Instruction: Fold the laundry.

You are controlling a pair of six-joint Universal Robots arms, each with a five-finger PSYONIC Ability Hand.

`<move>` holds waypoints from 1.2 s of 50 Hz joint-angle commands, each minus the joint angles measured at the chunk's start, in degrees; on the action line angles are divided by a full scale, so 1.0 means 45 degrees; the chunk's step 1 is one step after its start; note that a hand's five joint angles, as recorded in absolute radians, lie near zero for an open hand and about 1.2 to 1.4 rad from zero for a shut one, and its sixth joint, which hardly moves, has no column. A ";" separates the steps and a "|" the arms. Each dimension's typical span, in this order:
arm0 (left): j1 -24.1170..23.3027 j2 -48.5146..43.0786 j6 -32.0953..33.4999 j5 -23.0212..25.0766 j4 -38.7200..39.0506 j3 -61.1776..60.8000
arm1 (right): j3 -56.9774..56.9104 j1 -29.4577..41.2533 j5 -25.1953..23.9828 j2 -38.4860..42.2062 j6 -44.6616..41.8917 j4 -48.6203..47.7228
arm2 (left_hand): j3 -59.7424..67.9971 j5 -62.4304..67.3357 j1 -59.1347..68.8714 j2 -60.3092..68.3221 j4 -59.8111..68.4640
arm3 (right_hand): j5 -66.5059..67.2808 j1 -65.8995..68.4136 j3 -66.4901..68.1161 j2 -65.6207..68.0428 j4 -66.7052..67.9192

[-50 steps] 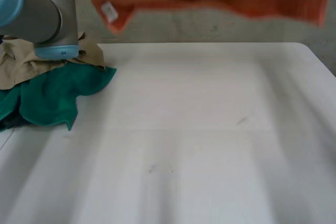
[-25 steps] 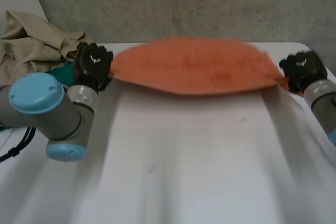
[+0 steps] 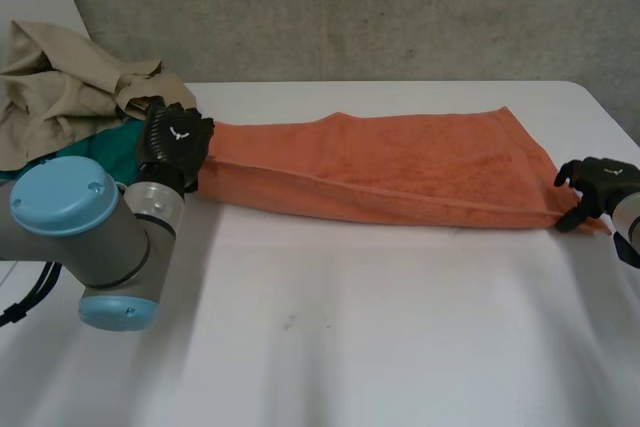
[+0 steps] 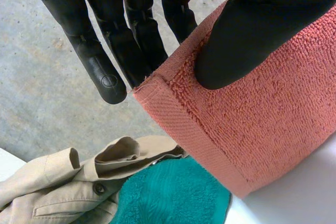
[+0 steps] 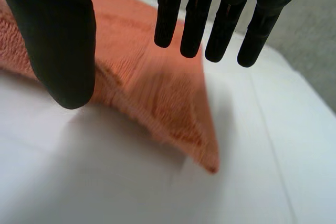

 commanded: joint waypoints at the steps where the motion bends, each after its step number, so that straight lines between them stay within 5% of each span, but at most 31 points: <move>1: -0.0001 0.0011 -0.0006 -0.0017 0.0000 0.0019 | -0.0544 0.0005 -0.0035 0.0428 -0.0329 0.1121 | 0.2562 0.2671 0.3448 0.2527 0.2443 | 0.3349 0.2693 0.2945 0.2720 0.3028; 3: -0.0001 0.0031 -0.0006 -0.0017 -0.0019 0.0019 | -0.0582 0.0005 -0.0016 0.0428 -0.0601 0.1024 | 0.2562 0.2671 0.3448 0.2527 0.2443 | 0.5403 0.4748 0.5000 0.4774 0.5082; 5: -0.0001 0.0108 -0.0006 -0.0017 -0.0038 0.0000 | -0.0622 0.0025 0.0062 0.0448 -0.1343 0.0984 | 0.2562 0.2671 0.3448 0.2527 0.2443 | 1.1288 1.0633 1.0885 1.0659 1.0967; 15: -0.0039 0.2040 -0.0006 -0.0017 -0.1833 -0.0605 | 0.0744 -0.0424 0.0863 -0.2224 -0.4507 0.1061 | 0.2562 0.2671 0.3448 0.2527 0.2443 | 1.1307 1.0652 1.0904 1.0678 1.0986; 24: -0.0137 0.5904 0.0190 0.0021 -0.6962 -0.2360 | 0.3144 -0.1905 0.0941 -0.6831 -0.9402 0.3577 | 0.2562 0.2671 0.3448 0.2527 0.2443 | 1.1307 1.0652 1.0904 1.0678 1.0986; 28: -0.0098 0.6923 0.0151 0.0138 -0.9367 -0.3103 | 0.4024 -0.2668 0.0785 -0.7598 -1.1262 0.4439 | 0.2562 0.2671 0.3448 0.2527 0.2443 | 1.1307 1.0652 1.0904 1.0678 1.0986; 32: -0.0176 0.6887 0.0131 0.0470 -0.9883 -0.3496 | 0.4300 -0.2515 0.0648 -0.7599 -1.1405 0.4227 | 0.2562 0.2671 0.3448 0.2527 0.2443 | 1.1307 1.0652 1.0904 1.0678 1.0986; 43: -0.0255 0.2480 0.0170 0.0666 -0.6079 -0.1373 | 0.3034 -0.0798 0.0804 -0.4010 -1.0271 0.0872 | 0.2562 0.2671 0.3448 0.2527 0.2443 | 1.1307 1.0652 1.0904 1.0678 1.0986; 60: -0.0645 -0.4166 0.1516 -0.0818 -0.3829 0.6072 | -0.1831 0.0629 0.1059 0.1129 -1.0057 -0.3779 | 0.2562 0.2671 0.3448 0.2527 0.2443 | 1.1307 1.0652 1.0904 1.0678 1.0986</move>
